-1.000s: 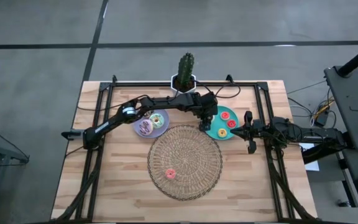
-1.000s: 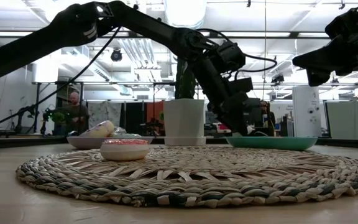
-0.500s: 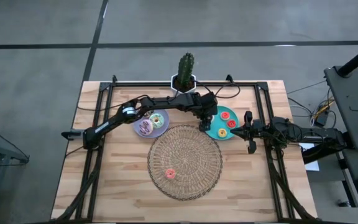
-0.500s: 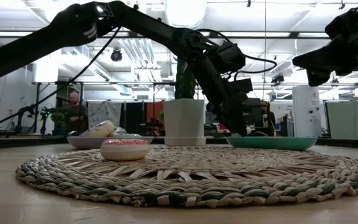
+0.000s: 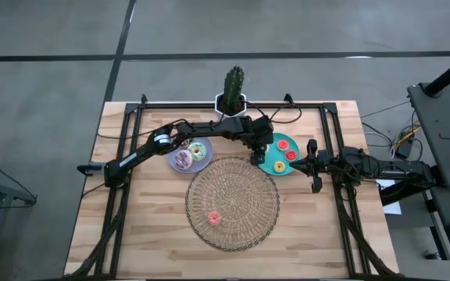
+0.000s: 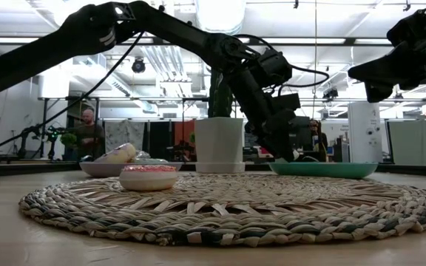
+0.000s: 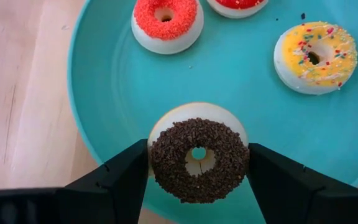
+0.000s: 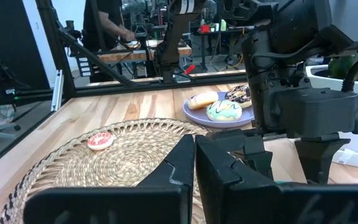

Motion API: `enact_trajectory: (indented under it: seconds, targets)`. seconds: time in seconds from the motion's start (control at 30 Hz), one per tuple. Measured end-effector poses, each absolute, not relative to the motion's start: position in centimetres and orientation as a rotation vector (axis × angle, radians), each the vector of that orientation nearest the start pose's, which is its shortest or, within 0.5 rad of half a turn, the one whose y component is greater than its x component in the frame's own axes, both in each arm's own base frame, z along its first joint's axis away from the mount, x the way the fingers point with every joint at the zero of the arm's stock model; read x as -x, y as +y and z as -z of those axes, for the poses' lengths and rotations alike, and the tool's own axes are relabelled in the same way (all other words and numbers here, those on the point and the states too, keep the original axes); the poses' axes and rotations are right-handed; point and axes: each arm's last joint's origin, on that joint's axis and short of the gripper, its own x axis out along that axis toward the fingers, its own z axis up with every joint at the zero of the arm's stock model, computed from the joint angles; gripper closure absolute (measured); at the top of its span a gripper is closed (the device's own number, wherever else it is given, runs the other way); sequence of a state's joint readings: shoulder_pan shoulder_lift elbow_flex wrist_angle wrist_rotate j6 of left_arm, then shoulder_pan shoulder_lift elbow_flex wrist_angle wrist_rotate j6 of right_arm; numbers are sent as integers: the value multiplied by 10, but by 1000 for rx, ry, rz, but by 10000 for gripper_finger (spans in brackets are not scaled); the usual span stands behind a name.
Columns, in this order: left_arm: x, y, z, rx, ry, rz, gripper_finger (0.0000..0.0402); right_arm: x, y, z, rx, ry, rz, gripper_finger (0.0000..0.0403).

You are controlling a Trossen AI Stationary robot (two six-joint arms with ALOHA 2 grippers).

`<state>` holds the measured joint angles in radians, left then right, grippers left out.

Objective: Pick & Place donuts
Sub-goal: Put the small brown donut on the blue plate

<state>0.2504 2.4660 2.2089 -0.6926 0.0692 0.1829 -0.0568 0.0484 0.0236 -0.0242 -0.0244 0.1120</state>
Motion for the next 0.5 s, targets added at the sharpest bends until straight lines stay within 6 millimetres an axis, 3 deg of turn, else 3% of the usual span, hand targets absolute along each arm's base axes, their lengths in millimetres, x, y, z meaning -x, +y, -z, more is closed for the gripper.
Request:
enact_trajectory:
  seconds: [0.5]
  targets:
    - [-518,130,-186,-80,964,-128,170,-99,-5,-165,-114,47,35,394]
